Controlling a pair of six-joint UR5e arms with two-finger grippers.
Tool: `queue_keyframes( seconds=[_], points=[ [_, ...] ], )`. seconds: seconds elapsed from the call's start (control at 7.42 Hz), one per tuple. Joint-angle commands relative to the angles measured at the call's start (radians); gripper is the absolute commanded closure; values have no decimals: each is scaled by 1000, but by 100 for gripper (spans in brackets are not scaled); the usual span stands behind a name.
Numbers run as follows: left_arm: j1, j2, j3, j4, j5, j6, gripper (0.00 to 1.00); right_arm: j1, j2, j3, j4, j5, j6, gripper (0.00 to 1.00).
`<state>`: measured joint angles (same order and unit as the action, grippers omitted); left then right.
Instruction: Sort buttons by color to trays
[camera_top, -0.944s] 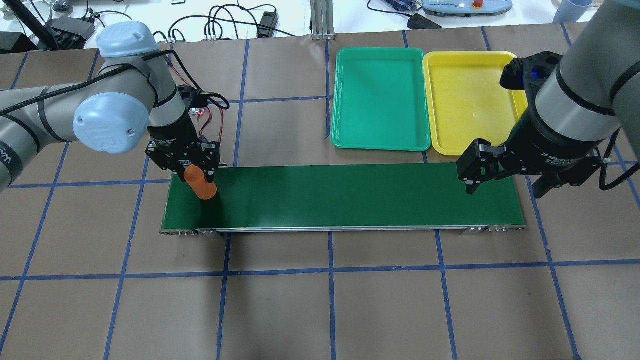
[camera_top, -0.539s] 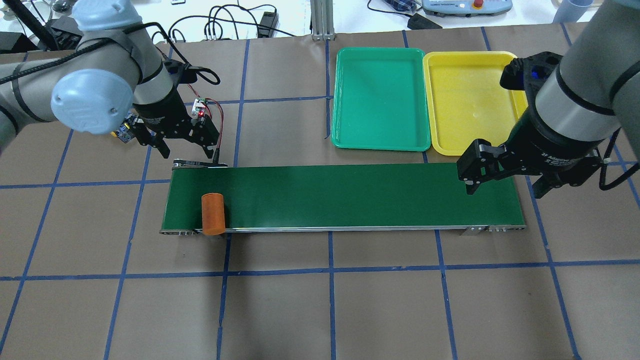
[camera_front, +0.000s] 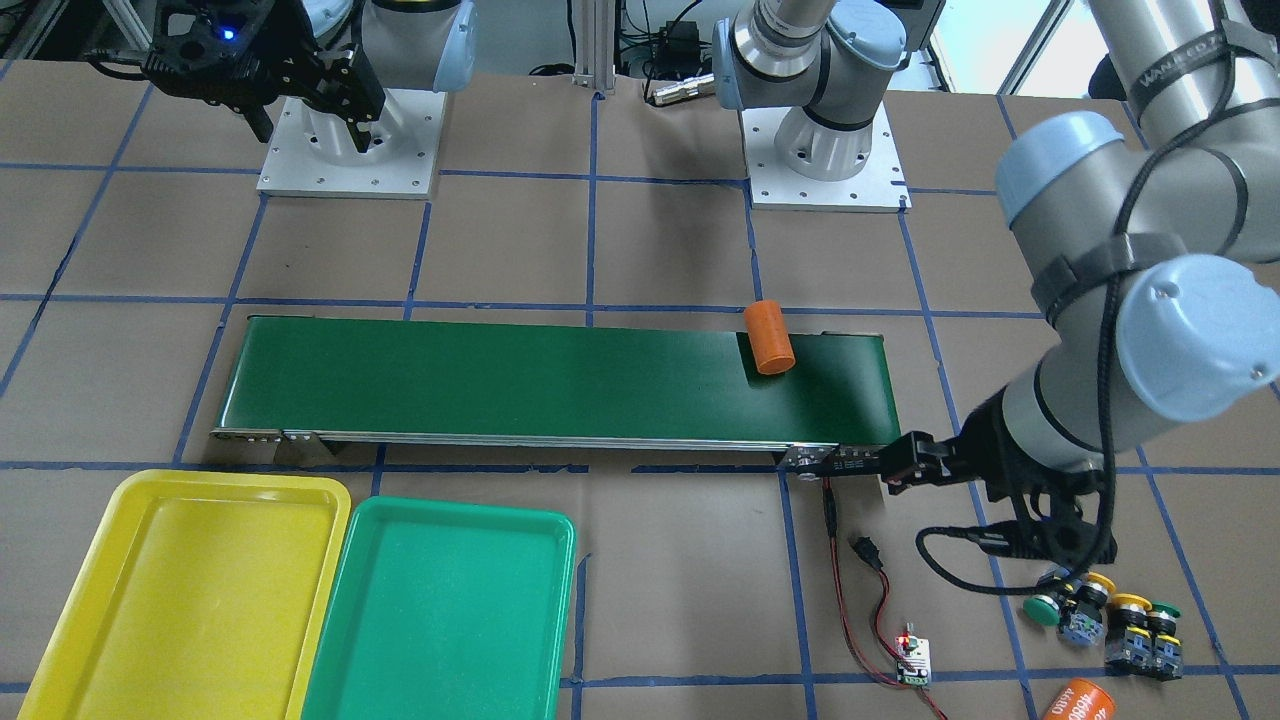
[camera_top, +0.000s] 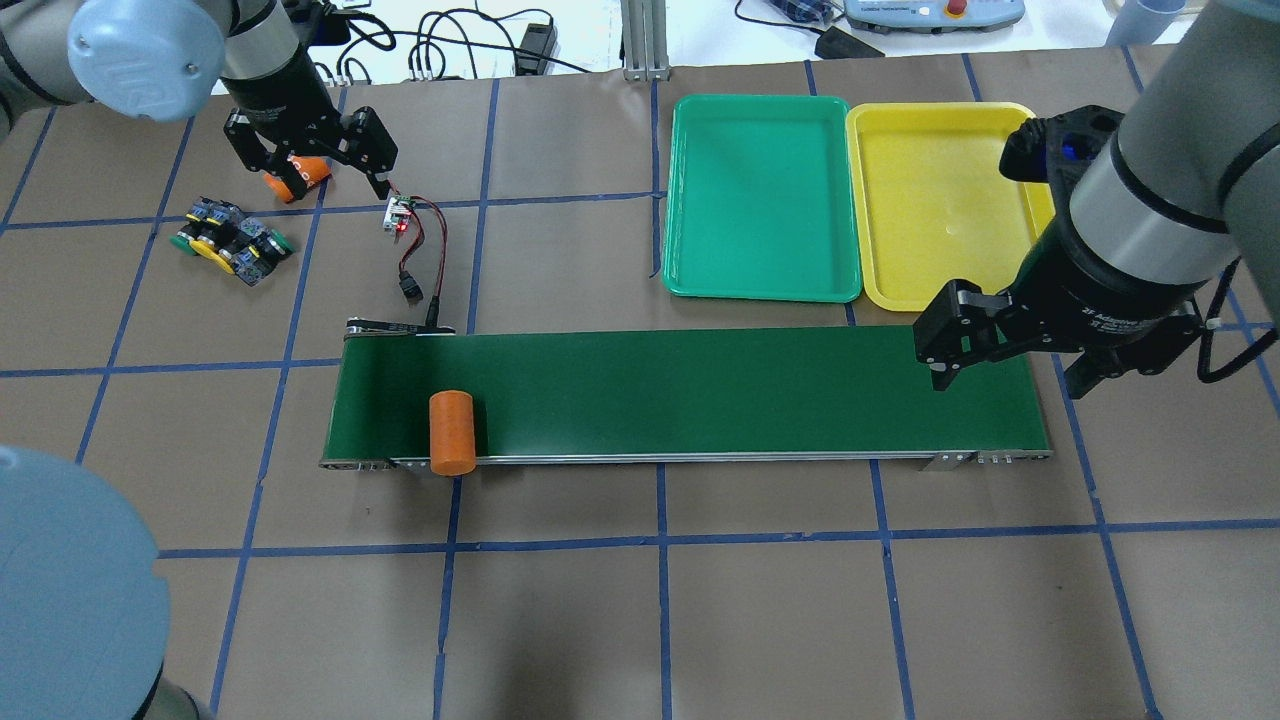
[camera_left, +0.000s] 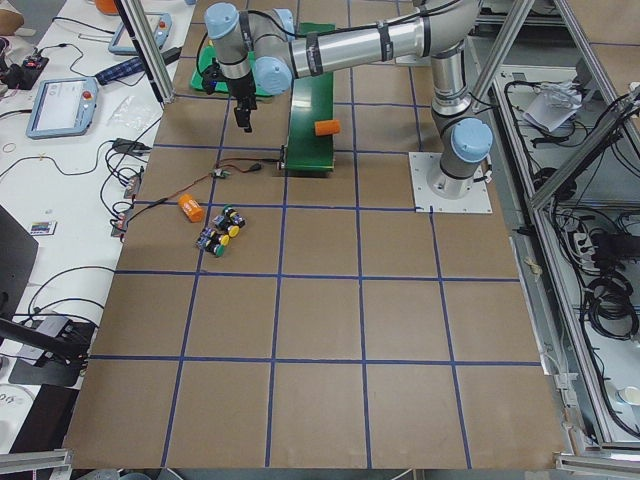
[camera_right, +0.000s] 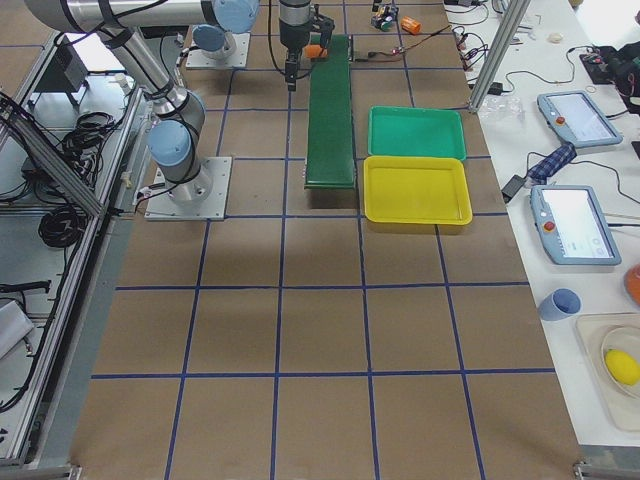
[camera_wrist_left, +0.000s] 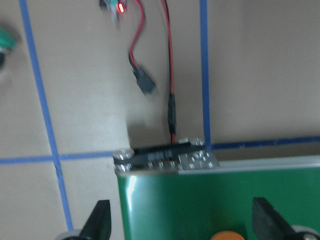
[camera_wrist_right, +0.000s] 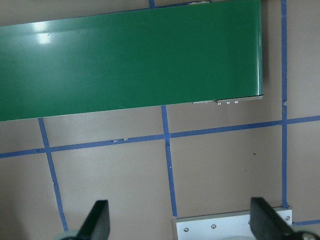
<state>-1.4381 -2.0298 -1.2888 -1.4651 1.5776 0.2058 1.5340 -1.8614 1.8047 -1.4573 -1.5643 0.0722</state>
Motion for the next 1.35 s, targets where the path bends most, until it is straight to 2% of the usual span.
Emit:
queue_keyframes(
  seconds=[0.0, 0.27, 0.54, 0.81, 0.94, 1.21],
  points=[
    [28, -101, 136, -15, 1, 35, 0, 0, 1, 5, 1, 1, -2, 0],
    [111, -224, 266, -5, -4, 174, 0, 0, 1, 5, 2, 1, 0, 0],
    [166, -395, 427, 20, -4, 399, 0, 0, 2, 8, 0, 0, -2, 0],
    [173, -528, 556, 55, -5, 632, 0, 0, 1, 10, 0, 6, 4, 0],
    [173, -579, 597, 61, -28, 749, 0, 0, 1, 10, 1, 3, 4, 0],
    [173, -628, 629, 63, -54, 773, 0, 0, 1, 10, 2, 3, 4, 0]
  ],
)
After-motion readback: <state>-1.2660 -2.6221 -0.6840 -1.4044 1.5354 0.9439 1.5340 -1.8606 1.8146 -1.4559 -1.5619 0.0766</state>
